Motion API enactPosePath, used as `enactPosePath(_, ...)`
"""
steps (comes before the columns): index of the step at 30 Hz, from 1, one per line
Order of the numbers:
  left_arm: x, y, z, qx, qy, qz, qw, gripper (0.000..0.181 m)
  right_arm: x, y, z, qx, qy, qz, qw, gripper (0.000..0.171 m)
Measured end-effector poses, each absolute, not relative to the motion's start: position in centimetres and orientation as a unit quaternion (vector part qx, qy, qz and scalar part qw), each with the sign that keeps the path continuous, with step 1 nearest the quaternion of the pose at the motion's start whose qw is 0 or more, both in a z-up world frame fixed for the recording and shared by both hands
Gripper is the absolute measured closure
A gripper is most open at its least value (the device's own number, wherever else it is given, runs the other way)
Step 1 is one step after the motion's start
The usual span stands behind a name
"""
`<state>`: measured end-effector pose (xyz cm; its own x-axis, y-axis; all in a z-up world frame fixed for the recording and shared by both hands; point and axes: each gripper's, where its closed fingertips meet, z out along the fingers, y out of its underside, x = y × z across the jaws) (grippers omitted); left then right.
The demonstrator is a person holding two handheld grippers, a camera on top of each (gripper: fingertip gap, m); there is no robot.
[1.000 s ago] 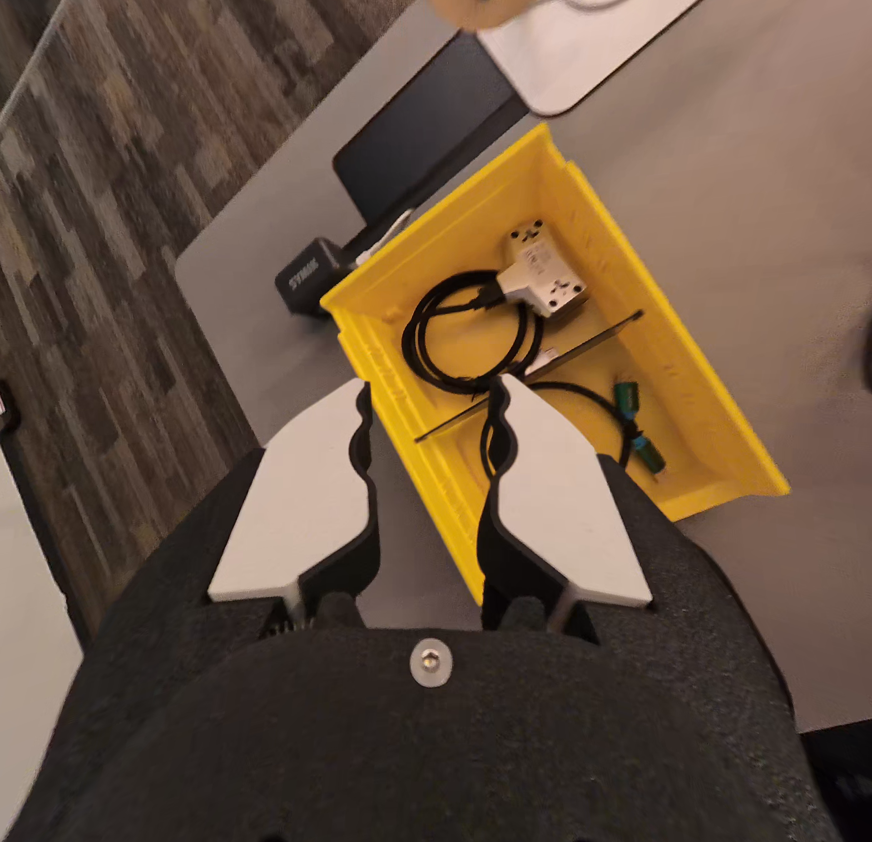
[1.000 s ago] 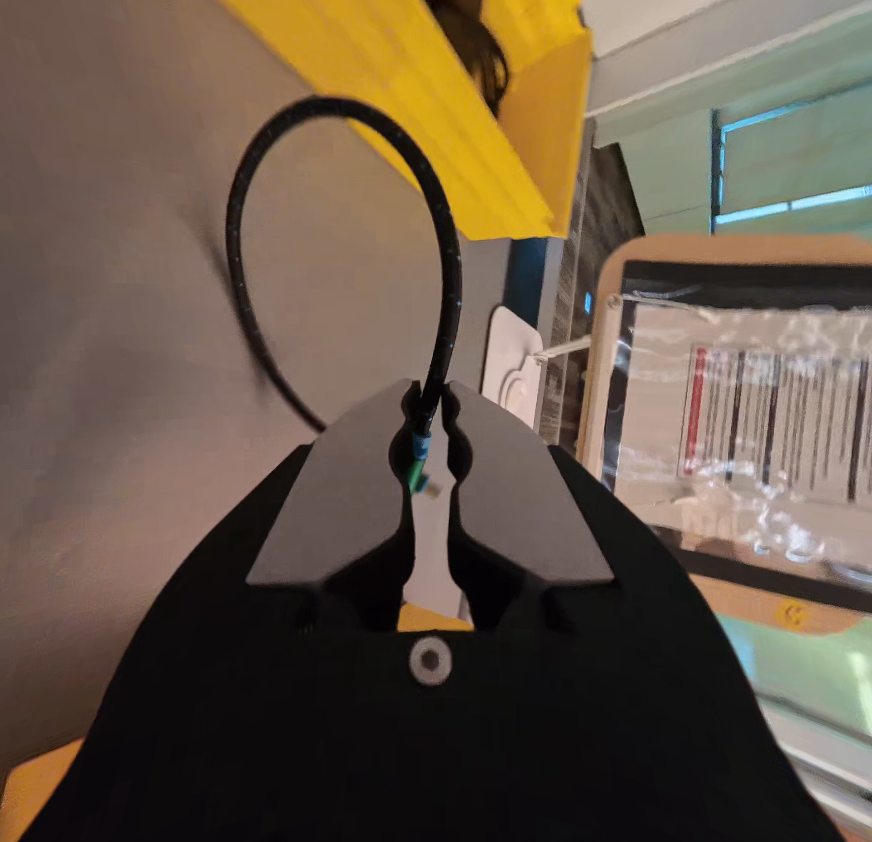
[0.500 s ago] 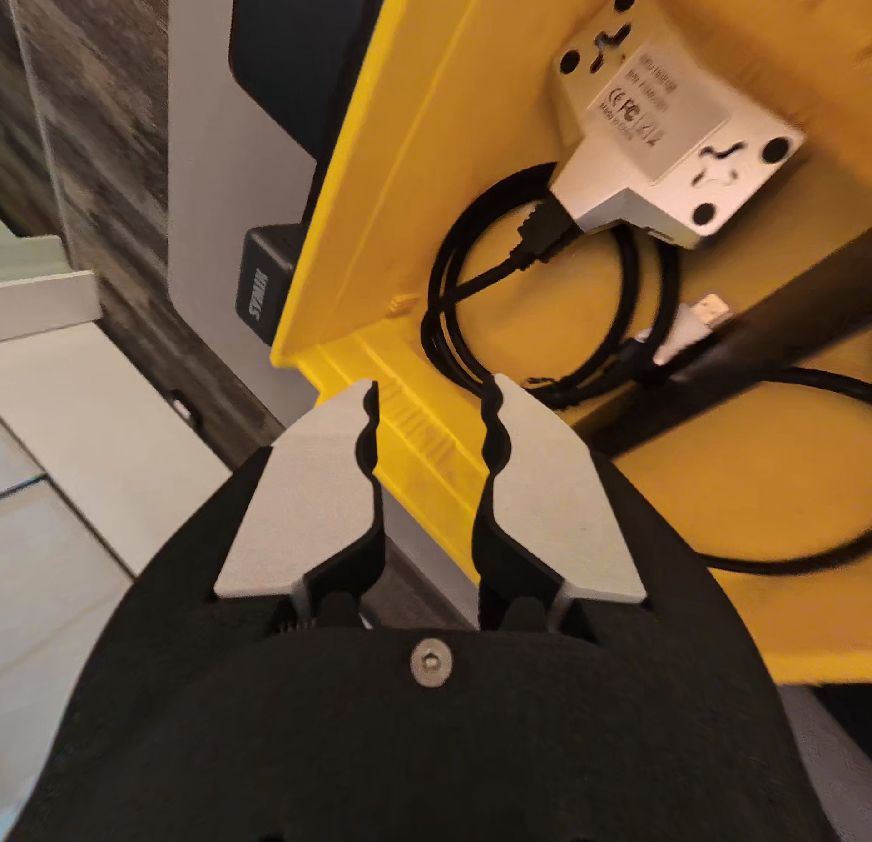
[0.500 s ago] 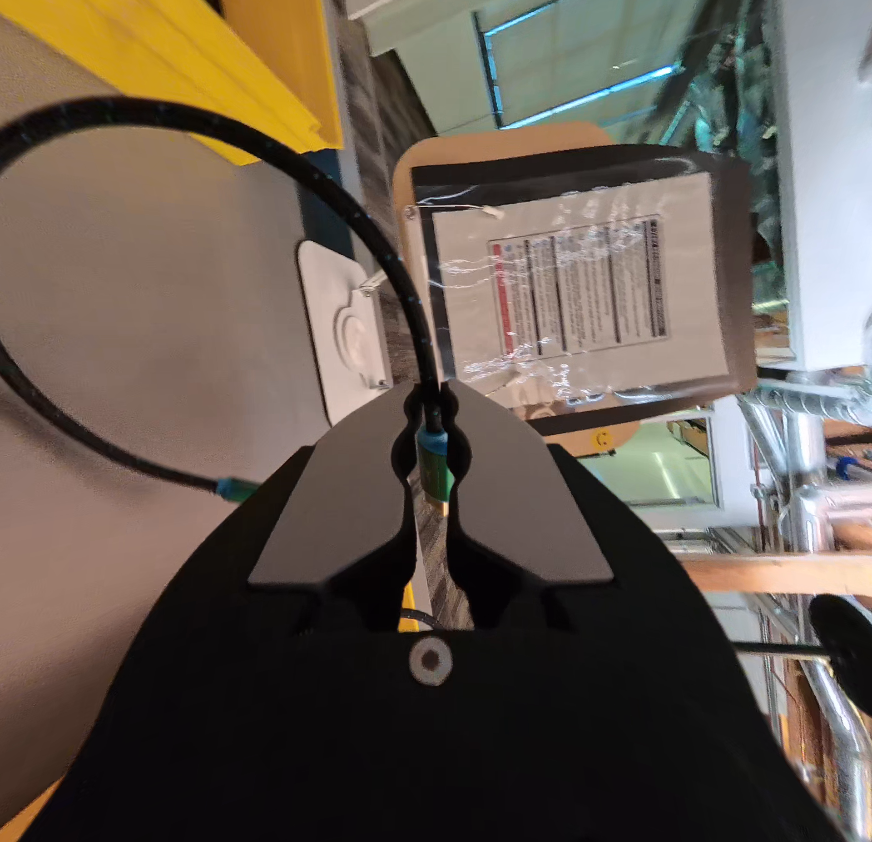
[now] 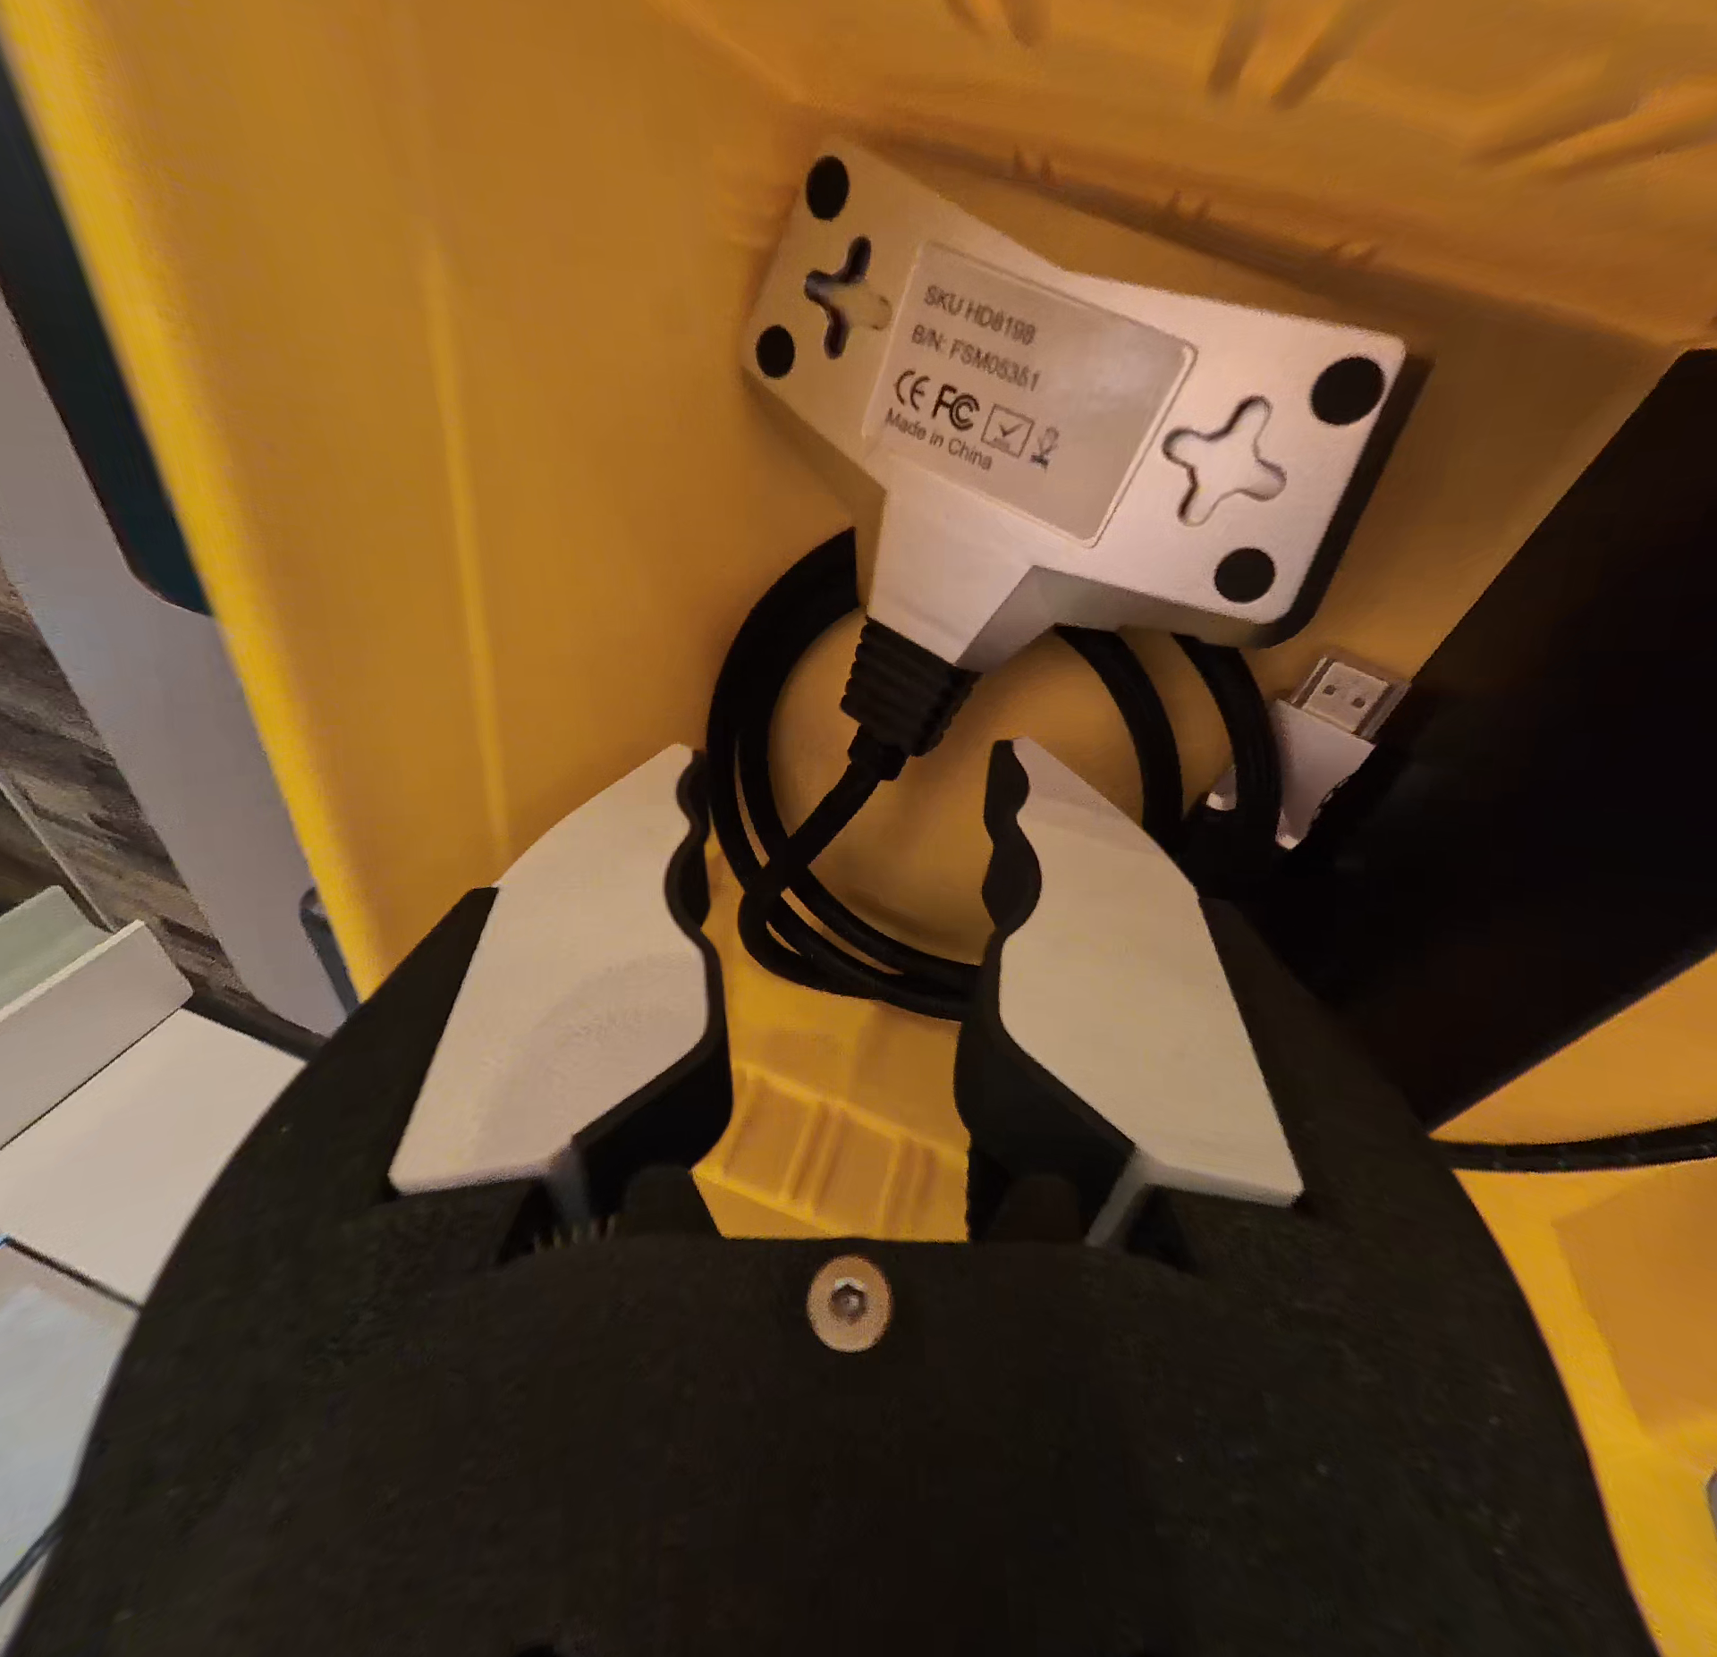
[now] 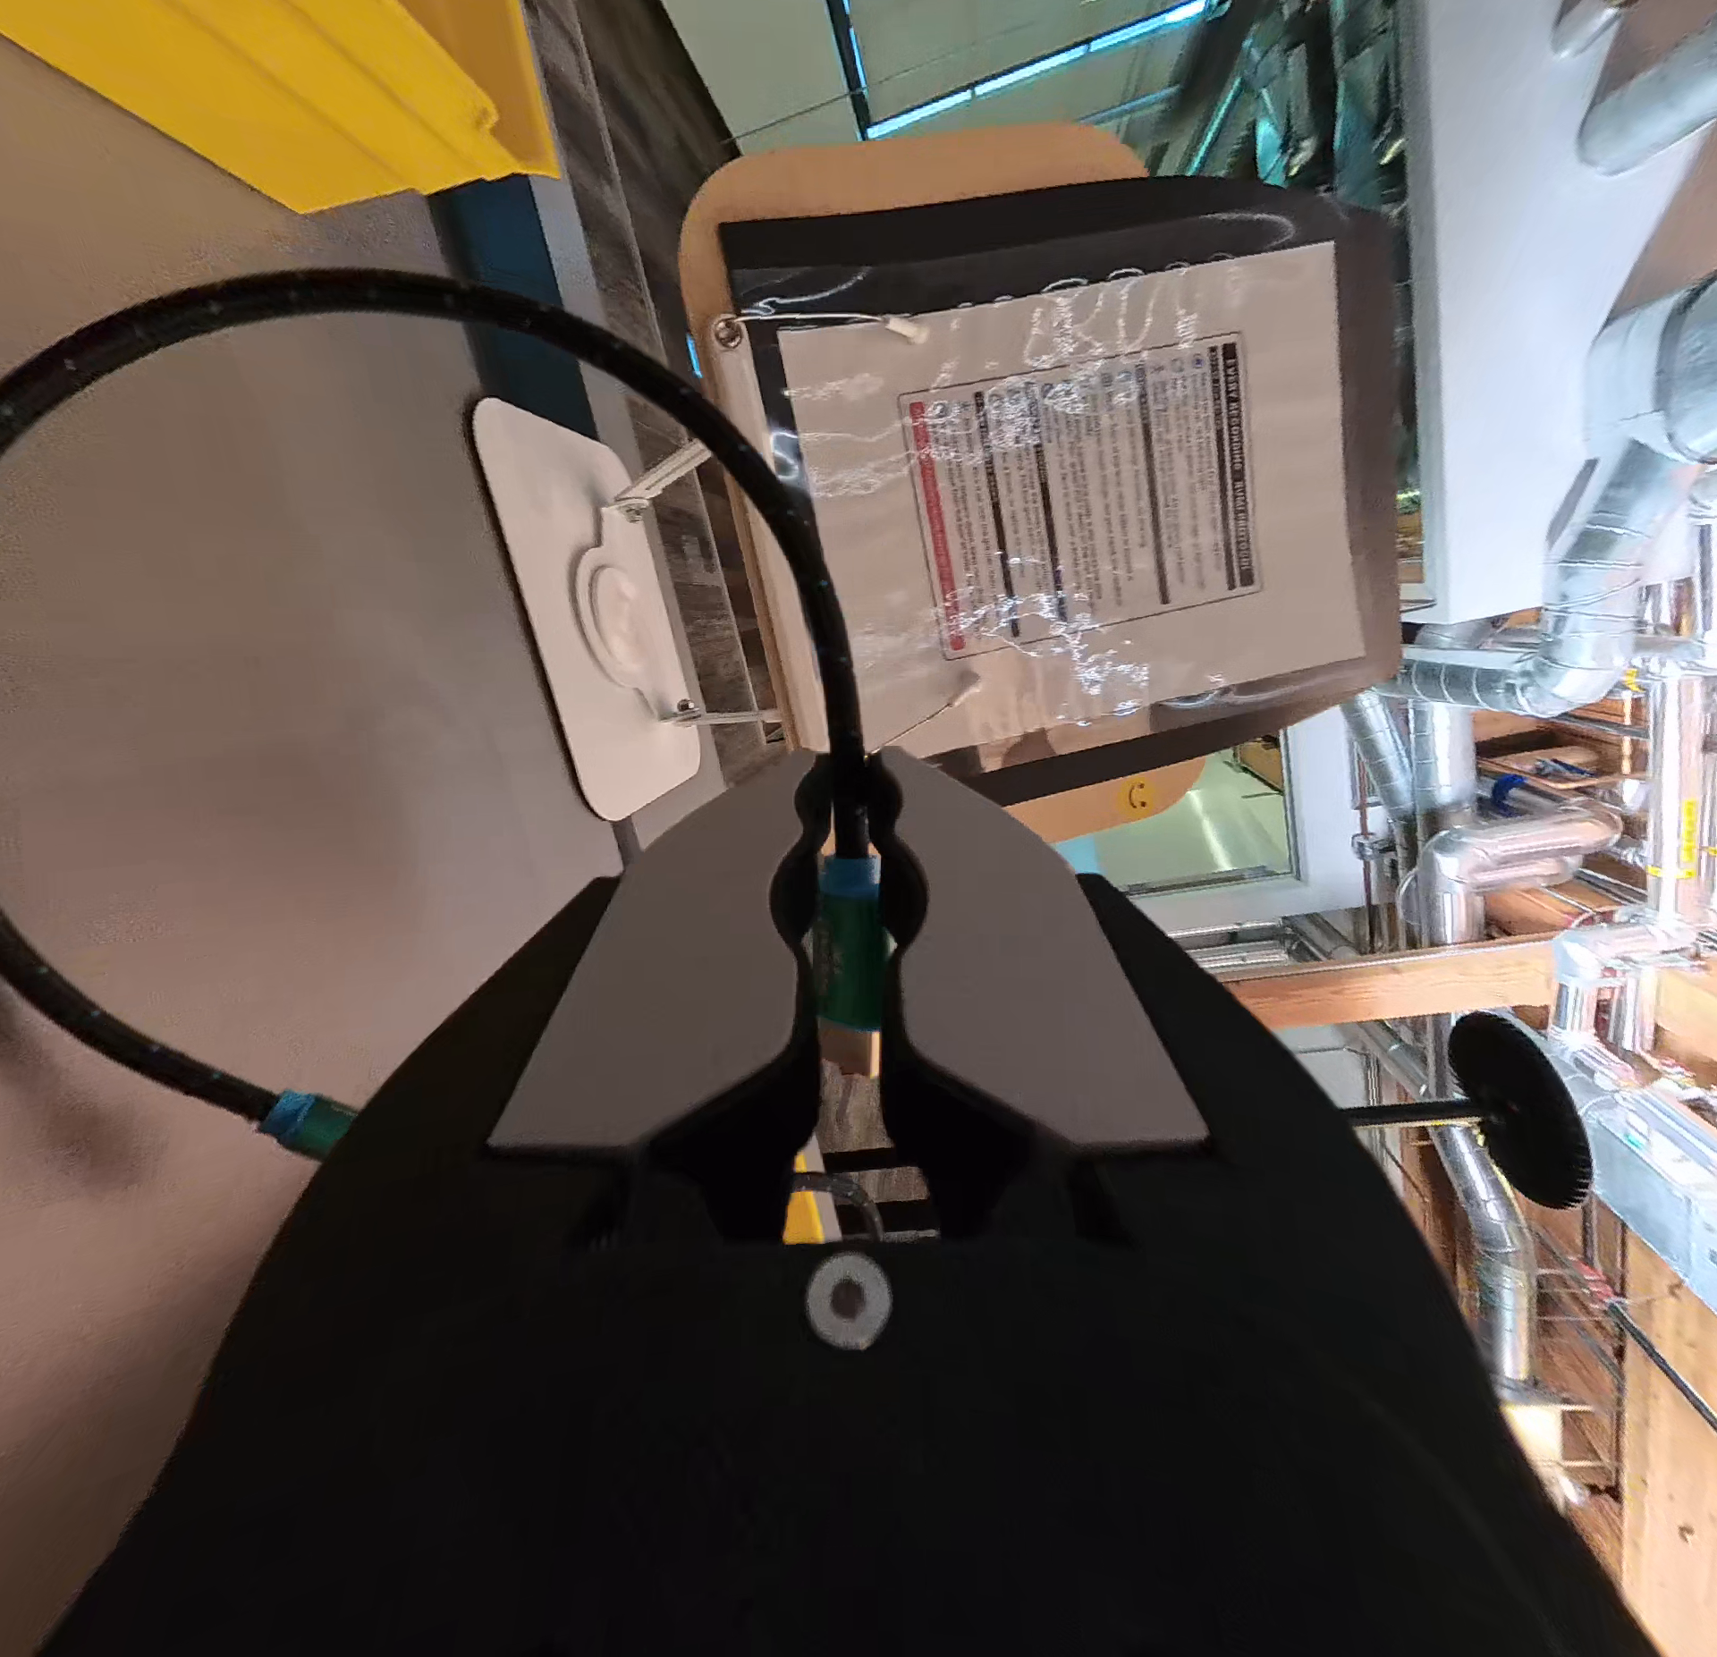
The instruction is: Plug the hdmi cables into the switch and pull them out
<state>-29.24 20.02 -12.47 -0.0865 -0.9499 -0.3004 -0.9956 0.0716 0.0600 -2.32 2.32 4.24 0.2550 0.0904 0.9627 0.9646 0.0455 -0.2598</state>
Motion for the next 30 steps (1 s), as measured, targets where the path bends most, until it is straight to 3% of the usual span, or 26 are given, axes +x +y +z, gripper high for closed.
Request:
enactPosePath(6,-29.9,20.5,-14.2,-0.633,0.757,0.148,0.063,0.117,-0.9,3.0,4.1,-0.581,-0.453,-0.399,0.546,0.163)
enactPosePath(7,-30.0,20.4,-14.5,-0.634,0.758,0.141,0.057,0.127,-0.7,3.1,4.1,-0.583,-0.451,-0.399,0.545,0.163)
enactPosePath(13,-29.6,20.7,-14.7,-0.648,0.752,0.096,0.072,0.129,0.1,3.3,4.1,-0.59,-0.447,-0.4,0.54,0.163)
enactPosePath(16,-30.3,19.9,-15.1,-0.655,0.751,0.085,0.026,0.16,0.2,3.5,3.7,-0.593,-0.452,-0.4,0.534,0.163)
enactPosePath(20,-30.5,19.9,-15.0,-0.631,0.765,0.126,0.026,0.162,0.2,3.6,3.2,-0.594,-0.46,-0.396,0.529,0.163)
enactPosePath(27,-29.7,19.7,-10.3,-0.616,0.763,0.165,0.109,0.165,-0.4,3.0,3.8,-0.591,-0.458,-0.388,0.539,0.163)
enactPosePath(30,-29.9,19.7,-6.7,-0.624,0.746,0.187,0.14,0.165,-1.2,1.8,2.1,-0.617,-0.505,-0.363,0.482,0.163)
